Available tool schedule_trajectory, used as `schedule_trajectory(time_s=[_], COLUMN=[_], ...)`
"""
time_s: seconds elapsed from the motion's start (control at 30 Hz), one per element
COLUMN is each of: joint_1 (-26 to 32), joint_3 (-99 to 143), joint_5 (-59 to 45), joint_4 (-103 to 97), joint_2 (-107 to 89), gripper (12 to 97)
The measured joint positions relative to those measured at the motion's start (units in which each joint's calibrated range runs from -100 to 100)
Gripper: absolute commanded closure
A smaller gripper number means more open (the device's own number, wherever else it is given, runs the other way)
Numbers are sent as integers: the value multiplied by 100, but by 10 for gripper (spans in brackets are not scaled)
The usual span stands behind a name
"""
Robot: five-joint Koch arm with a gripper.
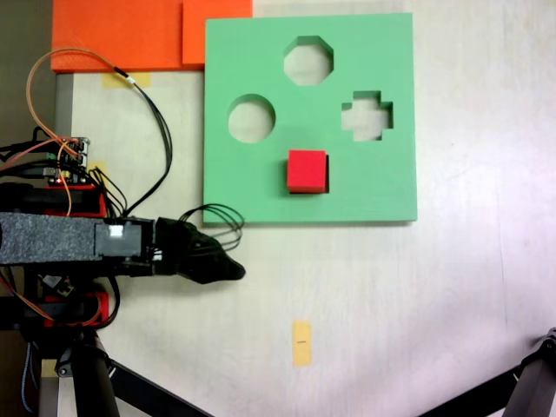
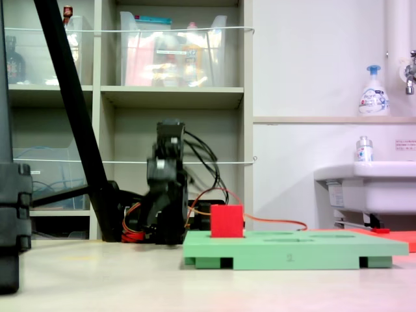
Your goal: Put the square block into the corresponding hole
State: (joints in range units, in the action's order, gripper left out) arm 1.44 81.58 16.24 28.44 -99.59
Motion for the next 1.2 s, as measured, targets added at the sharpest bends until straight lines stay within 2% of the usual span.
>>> schedule_trajectory(time_s=[0.1, 0.17, 0.33, 0.4, 0.53, 1.2], joint_1=[15, 20, 39, 54, 73, 88], joint_3=[1803, 1803, 1803, 1783, 1774, 1783], joint_5=[-493, -772, -1035, -1226, -1328, -1328], joint_4=[-4161, -5257, -4043, -3573, -3534, -3524], joint_2=[27, 14, 14, 0, 0, 0], gripper=[597, 595, 595, 629, 593, 593])
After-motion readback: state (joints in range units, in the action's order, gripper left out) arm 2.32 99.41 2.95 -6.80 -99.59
